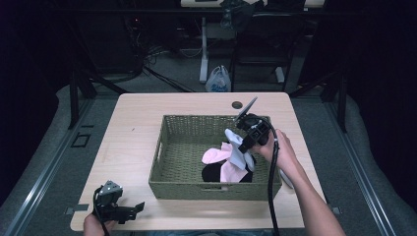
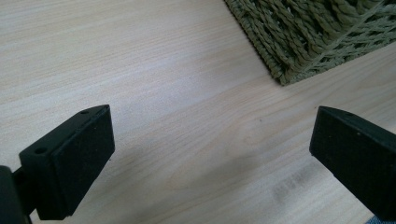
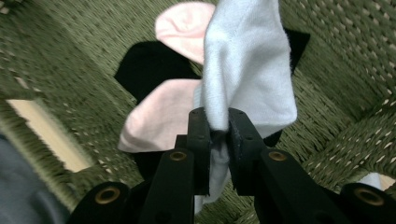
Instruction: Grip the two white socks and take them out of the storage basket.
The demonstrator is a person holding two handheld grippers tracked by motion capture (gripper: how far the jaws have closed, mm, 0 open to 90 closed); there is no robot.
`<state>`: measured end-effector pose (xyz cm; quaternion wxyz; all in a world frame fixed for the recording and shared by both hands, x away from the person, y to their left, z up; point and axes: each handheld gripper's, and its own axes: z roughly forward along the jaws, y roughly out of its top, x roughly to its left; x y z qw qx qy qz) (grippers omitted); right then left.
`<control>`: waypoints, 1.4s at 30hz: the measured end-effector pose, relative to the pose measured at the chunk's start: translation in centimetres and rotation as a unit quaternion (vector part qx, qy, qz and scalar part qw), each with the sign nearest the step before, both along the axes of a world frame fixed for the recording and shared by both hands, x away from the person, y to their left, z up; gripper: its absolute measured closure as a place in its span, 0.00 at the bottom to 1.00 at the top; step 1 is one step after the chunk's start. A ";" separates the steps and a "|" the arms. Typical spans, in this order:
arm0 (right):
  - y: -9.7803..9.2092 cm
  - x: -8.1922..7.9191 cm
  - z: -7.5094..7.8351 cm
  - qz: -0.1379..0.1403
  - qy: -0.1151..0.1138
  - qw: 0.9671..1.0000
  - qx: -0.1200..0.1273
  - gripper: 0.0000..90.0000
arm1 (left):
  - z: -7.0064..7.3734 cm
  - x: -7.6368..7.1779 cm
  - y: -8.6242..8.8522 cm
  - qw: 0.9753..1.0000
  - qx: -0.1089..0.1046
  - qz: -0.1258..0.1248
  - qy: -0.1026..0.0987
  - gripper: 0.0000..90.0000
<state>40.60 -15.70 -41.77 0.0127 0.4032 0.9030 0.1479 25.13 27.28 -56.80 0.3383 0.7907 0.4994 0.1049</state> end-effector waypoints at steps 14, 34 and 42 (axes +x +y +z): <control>0.5 0.4 2.4 0.010 -0.015 1.000 0.014 0.90 | -0.1 0.0 0.0 1.000 -0.003 0.002 0.002 0.00; -0.8 0.5 6.0 0.008 -0.044 0.998 0.035 0.90 | -0.2 0.1 0.1 1.000 -0.012 -0.001 0.005 0.00; -1.6 0.4 7.6 -0.002 -0.059 0.998 0.033 0.90 | 0.0 -0.1 0.1 1.000 -0.011 -0.003 0.006 0.00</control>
